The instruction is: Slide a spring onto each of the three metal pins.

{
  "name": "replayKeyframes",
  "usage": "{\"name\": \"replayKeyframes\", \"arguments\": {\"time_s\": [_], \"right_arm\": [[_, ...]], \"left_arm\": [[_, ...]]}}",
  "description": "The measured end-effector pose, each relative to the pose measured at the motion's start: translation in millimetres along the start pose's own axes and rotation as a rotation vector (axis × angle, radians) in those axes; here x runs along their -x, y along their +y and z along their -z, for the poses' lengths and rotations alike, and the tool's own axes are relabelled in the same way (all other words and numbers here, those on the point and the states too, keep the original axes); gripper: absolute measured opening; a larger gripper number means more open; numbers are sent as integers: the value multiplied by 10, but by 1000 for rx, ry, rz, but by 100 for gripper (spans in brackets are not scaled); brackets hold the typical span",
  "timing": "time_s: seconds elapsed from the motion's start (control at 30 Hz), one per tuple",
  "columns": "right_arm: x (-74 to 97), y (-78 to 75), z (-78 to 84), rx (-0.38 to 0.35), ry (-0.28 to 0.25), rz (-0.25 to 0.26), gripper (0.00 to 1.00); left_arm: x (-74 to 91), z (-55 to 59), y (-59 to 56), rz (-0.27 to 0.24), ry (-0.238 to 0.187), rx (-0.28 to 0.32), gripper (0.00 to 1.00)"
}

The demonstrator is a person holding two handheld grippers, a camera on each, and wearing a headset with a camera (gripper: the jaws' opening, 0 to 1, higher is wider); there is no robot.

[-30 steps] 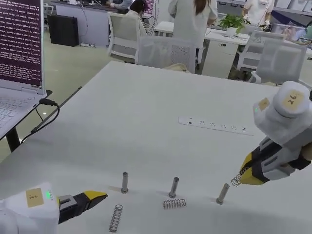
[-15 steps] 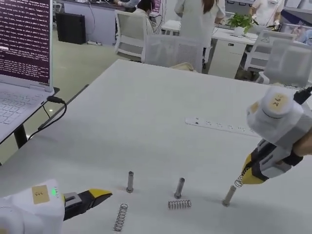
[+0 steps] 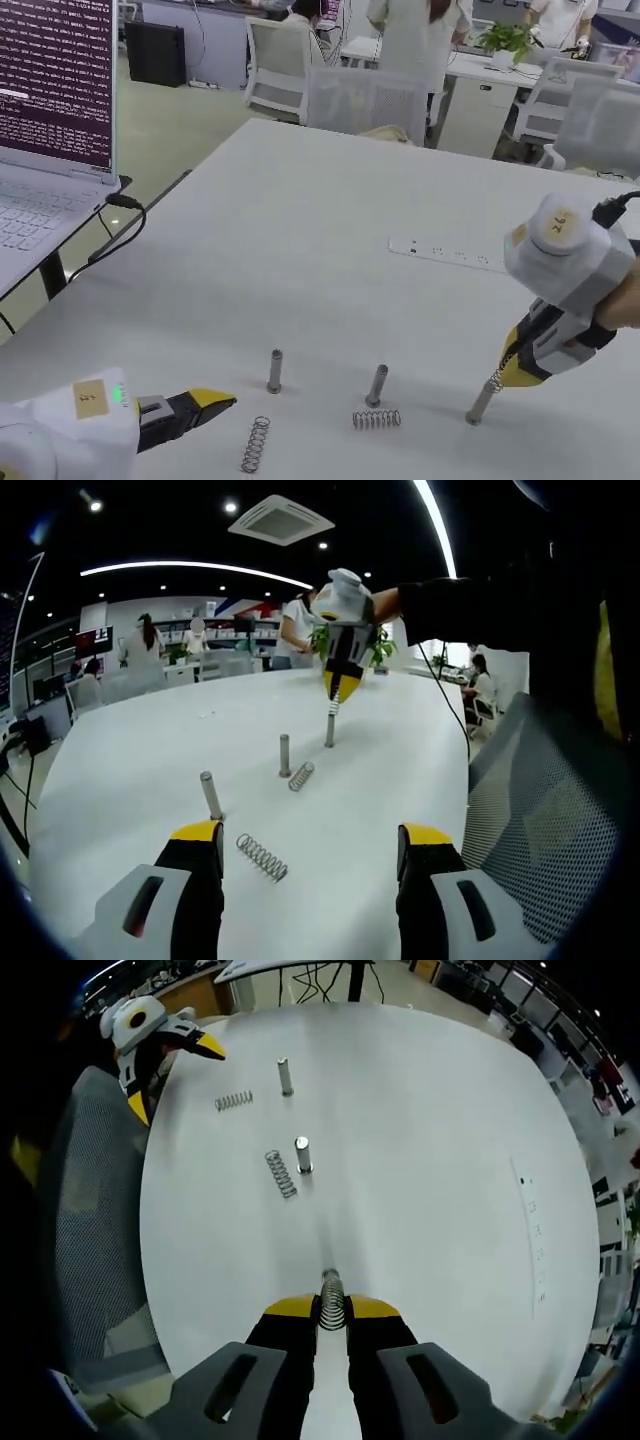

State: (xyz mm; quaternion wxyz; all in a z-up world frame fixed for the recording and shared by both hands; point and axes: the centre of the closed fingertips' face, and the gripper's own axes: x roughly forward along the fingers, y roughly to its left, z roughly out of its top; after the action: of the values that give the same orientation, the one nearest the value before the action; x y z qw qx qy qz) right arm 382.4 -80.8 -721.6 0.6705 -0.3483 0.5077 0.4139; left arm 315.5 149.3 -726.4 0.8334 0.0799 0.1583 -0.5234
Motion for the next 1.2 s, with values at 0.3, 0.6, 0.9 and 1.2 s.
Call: {"name": "replayKeyframes", "arguments": {"time_s": [0.3,0.6,0.9,1.2], "right_arm": [[-131,-10,11,-6,4,-16,8],[-293,18,41,-26,6,-28,8],[-479,46,46,-35,13,-30,8],[-564,75,64,-32,23,-27,8]], "left_arm": [[7,24,8,-2,4,8,66],[-8,33,5,4,7,9,66],[-27,31,-9,10,9,4,65],[-23,34,-4,9,10,4,65]]}}
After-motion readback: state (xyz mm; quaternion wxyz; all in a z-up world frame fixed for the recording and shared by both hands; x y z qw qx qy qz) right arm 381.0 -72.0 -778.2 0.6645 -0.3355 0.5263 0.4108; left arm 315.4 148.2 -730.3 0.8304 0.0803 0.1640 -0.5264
